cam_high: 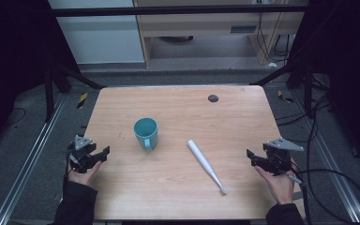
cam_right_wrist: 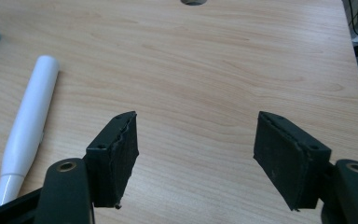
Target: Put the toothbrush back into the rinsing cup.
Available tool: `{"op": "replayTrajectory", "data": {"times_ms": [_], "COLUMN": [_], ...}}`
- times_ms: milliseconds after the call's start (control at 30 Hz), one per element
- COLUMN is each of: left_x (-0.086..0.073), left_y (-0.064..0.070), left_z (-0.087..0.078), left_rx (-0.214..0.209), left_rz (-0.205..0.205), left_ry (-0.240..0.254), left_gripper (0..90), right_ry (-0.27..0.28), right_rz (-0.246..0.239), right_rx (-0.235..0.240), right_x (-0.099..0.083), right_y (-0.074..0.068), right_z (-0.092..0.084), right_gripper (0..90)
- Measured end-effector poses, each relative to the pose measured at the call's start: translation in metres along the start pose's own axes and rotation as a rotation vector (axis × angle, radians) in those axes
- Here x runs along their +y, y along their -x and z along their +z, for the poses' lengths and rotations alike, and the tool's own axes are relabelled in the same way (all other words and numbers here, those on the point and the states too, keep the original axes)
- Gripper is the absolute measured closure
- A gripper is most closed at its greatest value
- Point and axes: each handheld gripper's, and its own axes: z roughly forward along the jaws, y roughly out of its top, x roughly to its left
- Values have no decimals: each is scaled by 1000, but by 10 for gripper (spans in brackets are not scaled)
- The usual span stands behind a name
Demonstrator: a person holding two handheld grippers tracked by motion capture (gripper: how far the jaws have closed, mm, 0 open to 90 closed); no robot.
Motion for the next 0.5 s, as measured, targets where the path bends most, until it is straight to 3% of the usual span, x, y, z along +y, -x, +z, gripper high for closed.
{"op": "replayTrajectory", "data": {"times_ms": [300,500], "left_x": [-2,-2], "left_y": [-1,2], "left_z": [0,1], "left_rx": [-27,-47], "left_rz": [-11,-10], "left_ry": [4,-1], "left_gripper": [377,362], "right_ry": [-11,-9], "right_rz": [-45,-50], "right_rx": [44,78], "right_x": [5,9], "right_y": [-19,-30], "right_z": [-1,-4], "right_gripper": [333,361]}}
